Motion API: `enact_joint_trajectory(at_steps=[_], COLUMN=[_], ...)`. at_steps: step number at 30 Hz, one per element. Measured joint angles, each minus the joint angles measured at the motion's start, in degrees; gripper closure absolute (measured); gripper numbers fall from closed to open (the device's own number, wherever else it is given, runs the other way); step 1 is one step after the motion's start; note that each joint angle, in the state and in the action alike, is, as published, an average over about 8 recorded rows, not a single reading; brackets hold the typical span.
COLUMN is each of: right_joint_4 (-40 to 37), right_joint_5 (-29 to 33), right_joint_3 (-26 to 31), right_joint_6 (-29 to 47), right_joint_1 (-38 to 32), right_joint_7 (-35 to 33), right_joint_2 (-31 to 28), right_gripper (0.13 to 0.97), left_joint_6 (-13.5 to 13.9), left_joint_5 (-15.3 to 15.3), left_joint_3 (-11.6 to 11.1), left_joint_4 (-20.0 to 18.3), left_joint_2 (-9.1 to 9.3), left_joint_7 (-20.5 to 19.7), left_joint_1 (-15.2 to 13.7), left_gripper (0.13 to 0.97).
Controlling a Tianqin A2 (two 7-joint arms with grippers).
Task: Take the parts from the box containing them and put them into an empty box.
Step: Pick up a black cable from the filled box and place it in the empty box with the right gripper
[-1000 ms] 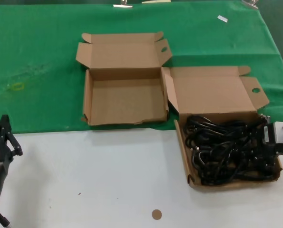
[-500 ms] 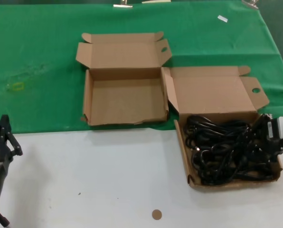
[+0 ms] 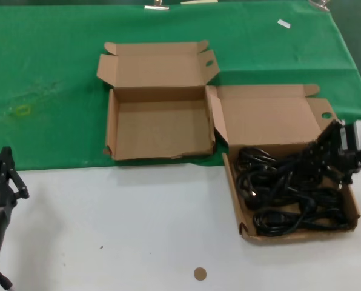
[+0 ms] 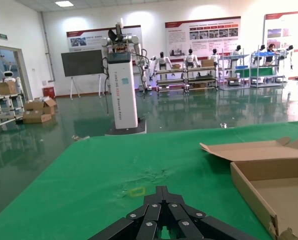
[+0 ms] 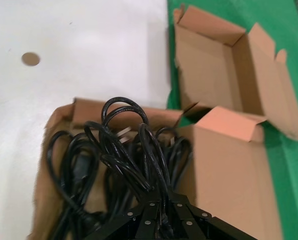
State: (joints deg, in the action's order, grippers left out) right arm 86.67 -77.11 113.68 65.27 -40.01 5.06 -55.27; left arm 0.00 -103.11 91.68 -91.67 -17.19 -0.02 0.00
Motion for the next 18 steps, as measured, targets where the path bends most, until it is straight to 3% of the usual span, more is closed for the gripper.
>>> enact_joint_trajectory(at_steps=[9,18], right_joint_4=[-0.36,-3.04], right_joint_5=[1.79,5.32], right_joint_3=[1.06,4.07], right_joint_6=[2.37,2.95], right_joint_1=[-5.90,-13.10], right_joint_7=[1.73,3.48], right_joint_2=[3.20,10.92], right_gripper=[0.937,0.937], left_joint_6=[0.00,0.00], left_joint_5=[0.00,0.00], left_joint_3=[0.00,0.00], left_joint_4=[0.00,0.00], left_joint_2=[0.00,0.00], left_joint_7=[0.00,0.00], left_joint_1=[0.00,0.00], left_gripper=[0.953,0.953])
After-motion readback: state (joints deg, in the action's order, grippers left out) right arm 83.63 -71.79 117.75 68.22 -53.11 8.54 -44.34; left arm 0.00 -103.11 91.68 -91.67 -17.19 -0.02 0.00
